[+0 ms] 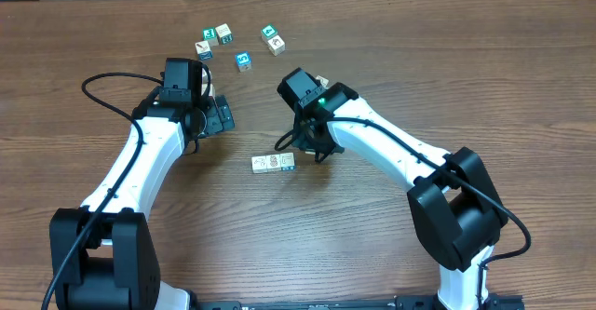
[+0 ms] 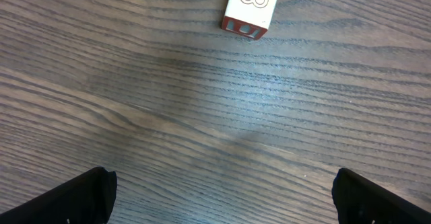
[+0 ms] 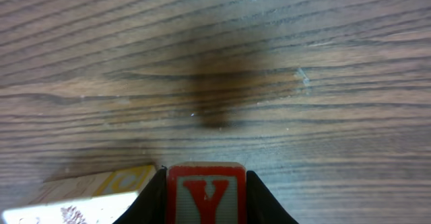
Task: Form a horizontal line
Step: 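Carry the Y block forward to the right of the L block, then lower the Y block onto the table beside the row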
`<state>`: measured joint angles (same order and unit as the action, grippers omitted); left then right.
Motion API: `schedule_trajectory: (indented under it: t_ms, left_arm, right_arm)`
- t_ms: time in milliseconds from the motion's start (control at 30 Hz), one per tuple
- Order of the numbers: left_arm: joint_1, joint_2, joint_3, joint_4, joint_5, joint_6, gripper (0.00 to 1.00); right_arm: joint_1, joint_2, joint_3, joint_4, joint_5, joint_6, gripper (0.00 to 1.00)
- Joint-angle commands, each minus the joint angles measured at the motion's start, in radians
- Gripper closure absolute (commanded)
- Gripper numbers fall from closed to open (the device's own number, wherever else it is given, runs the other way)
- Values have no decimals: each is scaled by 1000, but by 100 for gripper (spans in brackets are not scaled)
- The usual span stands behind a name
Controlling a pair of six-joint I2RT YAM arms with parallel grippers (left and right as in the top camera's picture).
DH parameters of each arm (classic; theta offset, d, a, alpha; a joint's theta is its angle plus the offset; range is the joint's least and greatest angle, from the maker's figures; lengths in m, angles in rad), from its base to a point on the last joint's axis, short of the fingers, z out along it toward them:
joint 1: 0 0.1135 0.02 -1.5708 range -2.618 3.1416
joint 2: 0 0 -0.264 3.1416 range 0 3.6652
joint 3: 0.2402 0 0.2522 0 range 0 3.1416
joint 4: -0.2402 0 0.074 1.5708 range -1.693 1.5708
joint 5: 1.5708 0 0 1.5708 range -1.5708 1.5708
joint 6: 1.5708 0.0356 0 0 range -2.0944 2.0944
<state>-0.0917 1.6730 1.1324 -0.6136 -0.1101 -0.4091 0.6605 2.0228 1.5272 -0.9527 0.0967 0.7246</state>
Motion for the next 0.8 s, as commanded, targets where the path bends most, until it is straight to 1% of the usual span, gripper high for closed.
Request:
schedule_trajectory:
  t_ms: [0,400,767]
  left_arm:
    - [0,-18,11,0,-13,10,0]
    - [0,-18,11,0,-12,10,0]
    - [0,-18,11,0,-12,10,0]
  right_arm:
    - [-6,-3,-40,30,21,8,80]
    - [-7,-3,-89,59,34,9,79]
    - [-7,-3,-89,61,34,9,78]
